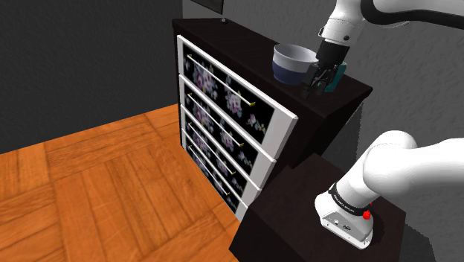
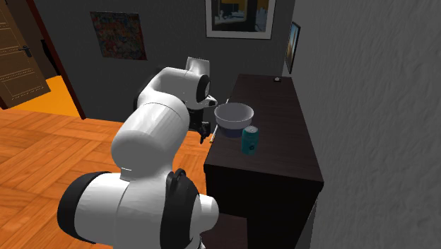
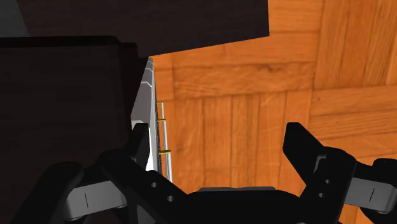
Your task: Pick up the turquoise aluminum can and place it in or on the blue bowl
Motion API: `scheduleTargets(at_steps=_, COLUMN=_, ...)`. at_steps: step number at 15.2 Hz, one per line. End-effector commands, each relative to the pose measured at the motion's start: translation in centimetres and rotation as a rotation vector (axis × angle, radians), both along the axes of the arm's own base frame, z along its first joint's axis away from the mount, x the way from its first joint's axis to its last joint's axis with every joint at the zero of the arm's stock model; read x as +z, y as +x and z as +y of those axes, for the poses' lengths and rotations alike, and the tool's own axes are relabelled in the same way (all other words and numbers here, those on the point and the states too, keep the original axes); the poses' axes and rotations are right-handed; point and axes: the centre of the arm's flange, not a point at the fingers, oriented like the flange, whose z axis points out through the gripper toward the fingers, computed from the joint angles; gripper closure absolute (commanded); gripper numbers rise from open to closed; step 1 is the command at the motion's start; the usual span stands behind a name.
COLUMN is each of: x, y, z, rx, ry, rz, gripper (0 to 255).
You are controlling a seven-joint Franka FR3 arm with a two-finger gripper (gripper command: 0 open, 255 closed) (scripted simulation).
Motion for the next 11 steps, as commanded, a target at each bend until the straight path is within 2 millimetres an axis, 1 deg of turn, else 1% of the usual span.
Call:
scheduleTargets(at_steps=1, x=0.0, y=0.0, z=0.0, rx=0.000, ry=0.000, rz=0.000, gripper=0)
scheduleTargets(at_steps=11, x=3.0, y=0.3, z=-11.6, rx=-0.009, ry=-0.079, rz=-0.037, gripper=0)
